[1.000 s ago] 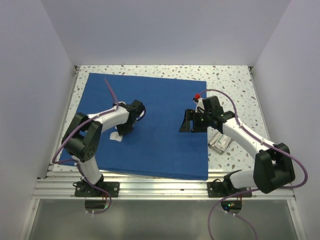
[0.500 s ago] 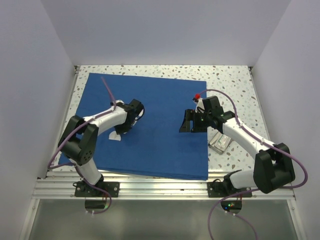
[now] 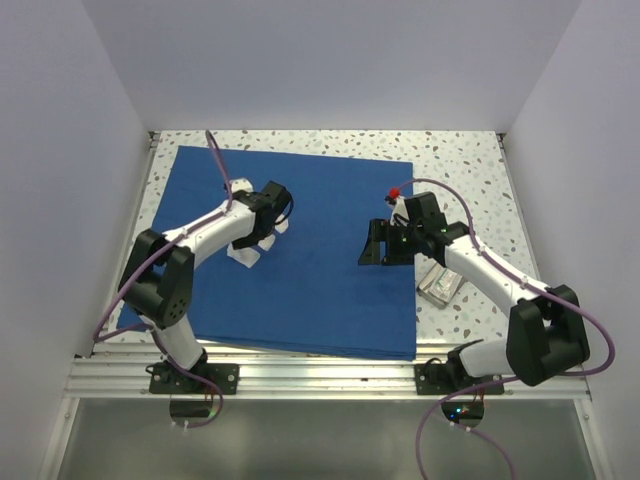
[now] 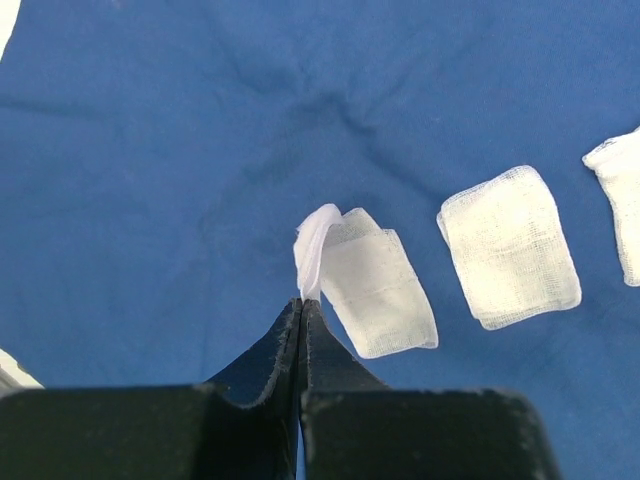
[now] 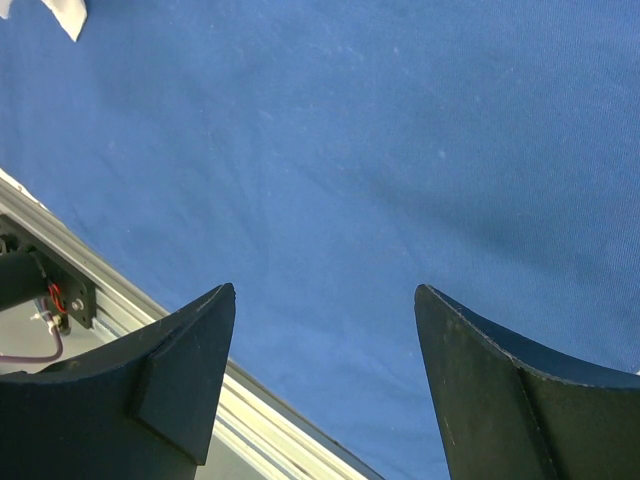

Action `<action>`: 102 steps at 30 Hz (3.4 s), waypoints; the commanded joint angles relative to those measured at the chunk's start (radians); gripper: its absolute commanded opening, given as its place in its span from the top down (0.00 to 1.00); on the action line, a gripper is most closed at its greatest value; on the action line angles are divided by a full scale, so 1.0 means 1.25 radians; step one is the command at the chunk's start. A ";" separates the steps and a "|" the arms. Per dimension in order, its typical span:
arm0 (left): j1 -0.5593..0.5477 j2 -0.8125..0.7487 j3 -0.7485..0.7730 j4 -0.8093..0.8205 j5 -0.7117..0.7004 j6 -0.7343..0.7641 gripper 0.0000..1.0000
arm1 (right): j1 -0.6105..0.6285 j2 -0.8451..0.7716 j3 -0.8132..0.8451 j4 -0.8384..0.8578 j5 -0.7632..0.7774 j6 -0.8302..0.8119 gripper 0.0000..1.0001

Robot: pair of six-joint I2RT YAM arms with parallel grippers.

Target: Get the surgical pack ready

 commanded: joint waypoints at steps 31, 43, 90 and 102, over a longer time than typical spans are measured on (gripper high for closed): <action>-0.086 0.127 0.043 0.043 -0.076 0.129 1.00 | 0.003 0.022 -0.004 0.027 -0.011 -0.014 0.24; -0.086 0.126 0.021 0.104 -0.011 0.170 1.00 | 0.003 0.024 -0.007 0.028 -0.013 -0.014 0.24; 0.272 -0.251 -0.424 0.569 0.542 0.171 0.59 | 0.022 0.037 -0.005 0.022 -0.009 -0.018 0.24; 0.301 -0.222 -0.409 0.558 0.530 0.183 0.60 | 0.023 0.045 -0.005 0.027 -0.010 -0.017 0.24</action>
